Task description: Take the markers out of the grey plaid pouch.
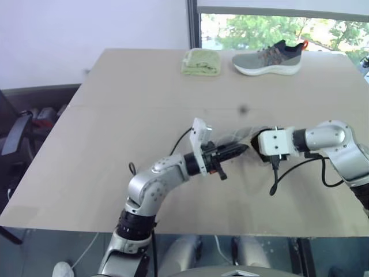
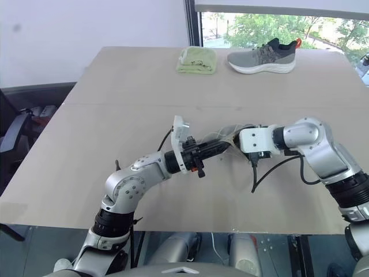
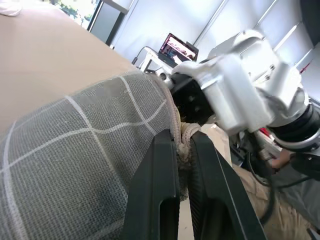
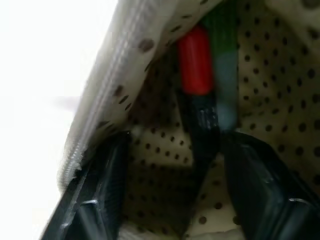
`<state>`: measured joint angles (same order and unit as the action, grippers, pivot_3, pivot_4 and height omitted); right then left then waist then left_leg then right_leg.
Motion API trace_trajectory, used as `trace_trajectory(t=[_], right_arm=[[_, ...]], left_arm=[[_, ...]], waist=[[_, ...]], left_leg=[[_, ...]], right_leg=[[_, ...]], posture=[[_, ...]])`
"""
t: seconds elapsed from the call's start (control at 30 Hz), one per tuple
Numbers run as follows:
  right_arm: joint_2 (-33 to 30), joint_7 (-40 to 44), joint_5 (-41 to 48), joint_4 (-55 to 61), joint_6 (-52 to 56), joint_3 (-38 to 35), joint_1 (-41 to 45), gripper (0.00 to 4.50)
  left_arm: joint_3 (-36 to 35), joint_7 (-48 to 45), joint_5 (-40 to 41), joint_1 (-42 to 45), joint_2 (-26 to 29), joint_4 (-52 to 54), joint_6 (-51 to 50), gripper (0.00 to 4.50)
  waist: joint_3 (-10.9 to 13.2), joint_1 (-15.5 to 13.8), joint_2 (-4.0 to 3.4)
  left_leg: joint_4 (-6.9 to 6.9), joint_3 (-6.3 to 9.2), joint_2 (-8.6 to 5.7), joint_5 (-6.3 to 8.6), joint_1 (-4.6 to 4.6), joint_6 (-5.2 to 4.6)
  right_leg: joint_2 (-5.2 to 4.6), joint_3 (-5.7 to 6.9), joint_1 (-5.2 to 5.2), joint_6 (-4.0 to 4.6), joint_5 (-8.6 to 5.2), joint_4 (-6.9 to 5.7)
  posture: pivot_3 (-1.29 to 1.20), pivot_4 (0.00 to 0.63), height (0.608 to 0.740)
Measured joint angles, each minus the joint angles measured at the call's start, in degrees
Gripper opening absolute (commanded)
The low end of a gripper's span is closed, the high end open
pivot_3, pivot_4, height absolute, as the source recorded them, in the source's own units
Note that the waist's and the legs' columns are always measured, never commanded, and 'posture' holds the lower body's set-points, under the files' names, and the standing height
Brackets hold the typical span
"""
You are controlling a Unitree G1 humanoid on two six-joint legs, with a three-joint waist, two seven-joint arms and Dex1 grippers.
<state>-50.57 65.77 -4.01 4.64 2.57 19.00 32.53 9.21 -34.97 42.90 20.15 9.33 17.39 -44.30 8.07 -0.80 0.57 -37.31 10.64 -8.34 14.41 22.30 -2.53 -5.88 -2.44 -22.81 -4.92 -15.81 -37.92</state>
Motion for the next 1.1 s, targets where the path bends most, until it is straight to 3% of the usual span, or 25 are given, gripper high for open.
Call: trace_trajectory(t=[0.07,0.33,0.43,0.5,0.53,0.6,1.1], right_arm=[[0.0,0.0,-0.9,-1.2,-1.1,0.4,-0.1,1.90],[0.0,-0.9,-2.5,-3.6,-4.1,0.3,-0.4,1.90],[0.0,-1.7,-2.5,-4.3,-5.7,0.2,-0.6,2.62],[0.0,-2.2,-2.5,-4.2,-6.7,0.1,-0.6,3.44],[-0.8,-2.2,-2.6,-4.9,-6.6,-0.1,-1.1,4.05],[-1.0,-2.1,-2.6,-5.0,-6.6,-0.3,-1.5,4.43],[-1.2,-1.9,-2.3,-5.7,-6.9,-0.4,-2.4,4.43]], left_arm=[[-0.1,0.2,0.3,-0.1,0.0,0.2,-0.2,0.00],[-0.1,0.3,0.9,0.0,0.8,0.8,-0.8,0.00],[-0.1,0.4,1.1,0.0,1.3,0.8,-1.2,0.00],[0.0,0.8,1.1,0.0,1.5,0.8,-1.7,0.00],[-0.1,0.8,1.2,0.0,1.8,0.8,-1.8,0.00],[-0.1,0.9,1.2,0.0,2.4,0.8,-2.1,0.00],[-0.1,1.3,1.6,0.0,2.8,0.8,-3.4,0.00]], waist=[[0.0,0.0,0.00],[0.0,0.0,0.00],[0.0,0.0,0.00],[0.0,0.0,0.00],[0.0,-0.1,0.00],[0.0,-0.1,0.00],[0.0,0.0,0.00]], left_leg=[[-0.01,0.00,0.00,0.00,0.00,0.00],[-0.01,0.00,0.00,0.00,-0.01,0.00],[-0.01,0.00,0.00,0.00,-0.01,0.00],[-0.01,0.00,0.00,0.00,-0.01,0.00],[-0.01,0.01,0.00,0.00,-0.01,0.00],[-0.01,0.01,-0.01,0.00,-0.01,0.00],[-0.01,0.00,-0.01,0.00,-0.01,0.00]], right_leg=[[0.00,0.00,0.00,0.00,0.00,-0.01],[0.01,-0.01,0.01,0.00,0.00,-0.01],[0.01,-0.01,0.01,0.00,0.00,-0.02],[0.01,-0.01,0.01,0.00,0.00,-0.01],[0.01,0.00,0.01,0.00,0.00,-0.01],[0.01,0.00,0.01,0.00,0.00,-0.01],[0.01,-0.01,0.01,0.00,0.00,-0.01]], posture=[[0.00,0.150,0.740],[0.00,0.150,0.740],[0.00,0.150,0.740],[0.00,0.150,0.740],[0.00,0.150,0.740],[0.00,0.150,0.740],[0.00,0.150,0.740]])
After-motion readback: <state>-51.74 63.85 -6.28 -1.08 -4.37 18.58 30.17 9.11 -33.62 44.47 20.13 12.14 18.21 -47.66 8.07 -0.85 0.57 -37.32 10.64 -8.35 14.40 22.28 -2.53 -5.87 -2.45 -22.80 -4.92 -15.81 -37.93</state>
